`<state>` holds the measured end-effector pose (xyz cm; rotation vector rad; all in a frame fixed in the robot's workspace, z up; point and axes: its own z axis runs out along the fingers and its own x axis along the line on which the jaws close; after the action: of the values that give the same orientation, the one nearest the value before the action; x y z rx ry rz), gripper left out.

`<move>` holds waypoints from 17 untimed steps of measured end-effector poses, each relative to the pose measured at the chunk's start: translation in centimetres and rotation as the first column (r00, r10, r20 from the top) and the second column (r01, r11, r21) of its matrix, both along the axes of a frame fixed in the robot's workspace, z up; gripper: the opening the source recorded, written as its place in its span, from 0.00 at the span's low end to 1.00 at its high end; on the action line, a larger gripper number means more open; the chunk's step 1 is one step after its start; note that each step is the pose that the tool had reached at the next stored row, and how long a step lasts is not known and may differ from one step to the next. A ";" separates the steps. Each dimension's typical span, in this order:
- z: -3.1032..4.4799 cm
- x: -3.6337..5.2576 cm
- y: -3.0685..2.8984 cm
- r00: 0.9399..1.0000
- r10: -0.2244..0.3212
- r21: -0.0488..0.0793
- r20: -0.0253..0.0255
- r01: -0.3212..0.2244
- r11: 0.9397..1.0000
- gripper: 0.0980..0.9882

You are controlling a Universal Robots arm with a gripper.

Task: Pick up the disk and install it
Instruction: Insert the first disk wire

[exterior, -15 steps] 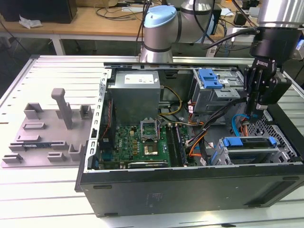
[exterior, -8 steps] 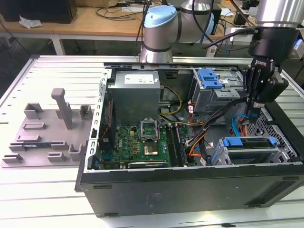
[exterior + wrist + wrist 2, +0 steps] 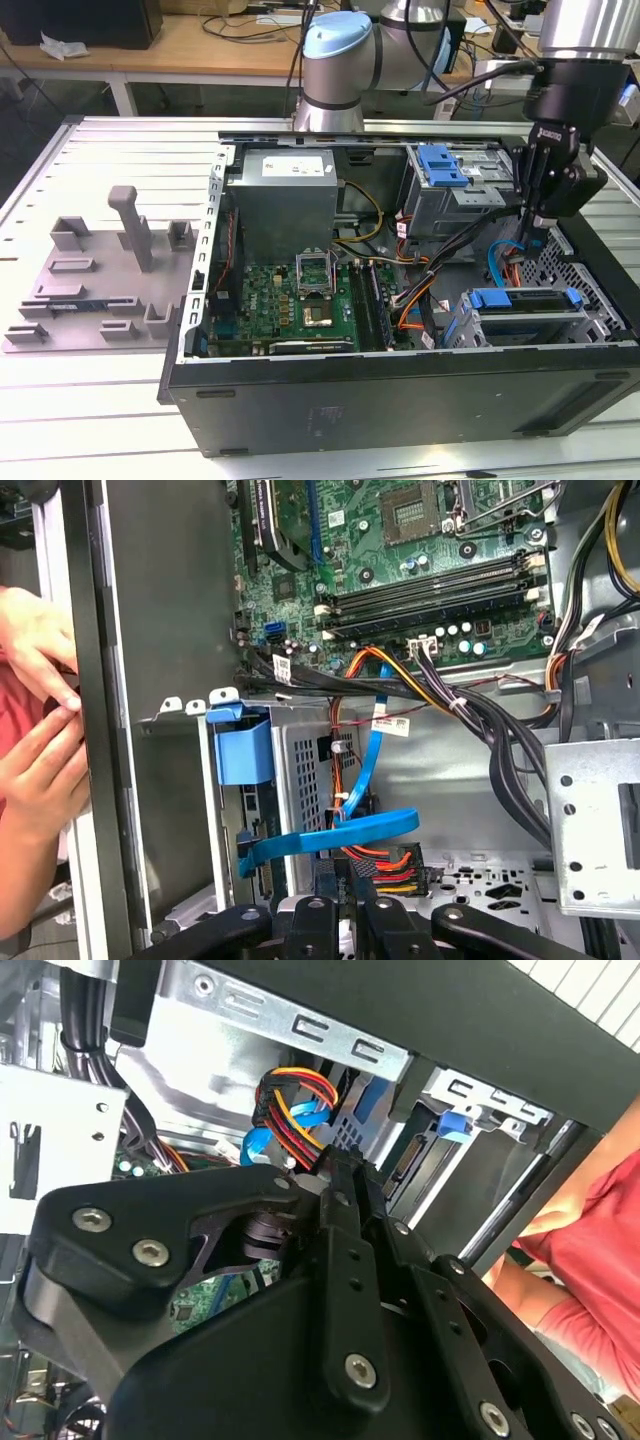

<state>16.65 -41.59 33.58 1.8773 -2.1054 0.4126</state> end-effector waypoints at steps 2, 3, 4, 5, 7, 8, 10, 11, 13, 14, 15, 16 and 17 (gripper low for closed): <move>0.00 0.36 -0.39 1.000 0.000 0.014 -0.001 0.000 1.000 0.08; 0.00 0.36 -0.57 1.000 0.000 0.019 -0.001 0.000 1.000 0.08; 0.01 0.36 -0.79 1.000 0.000 0.033 -0.001 0.000 0.999 0.08; 0.24 0.36 -1.06 1.000 0.000 0.055 -0.001 0.000 0.998 0.08; 0.99 0.36 -1.59 1.000 0.000 0.086 -0.001 0.000 0.996 0.08; 1.23 0.36 -1.77 1.000 0.000 0.094 -0.001 0.000 0.996 0.08; 1.72 0.36 -2.38 1.000 0.000 0.115 -0.001 0.000 0.993 0.08; 1.80 0.36 -2.60 1.000 0.000 0.121 -0.001 0.000 0.993 0.08; 1.95 0.36 -3.60 1.000 0.000 0.140 -0.001 0.000 0.990 0.08; 1.95 0.36 -3.92 1.000 0.000 0.143 -0.001 0.000 0.990 0.08; 1.96 0.36 -4.22 1.000 0.000 0.147 -0.001 0.000 0.989 0.08; 1.95 0.36 -4.51 1.000 0.000 0.152 -0.001 0.000 0.988 0.08; 1.95 0.36 -4.88 1.000 0.000 0.161 -0.001 0.000 0.987 0.08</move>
<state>17.01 -46.47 35.53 1.9636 -2.1973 0.2482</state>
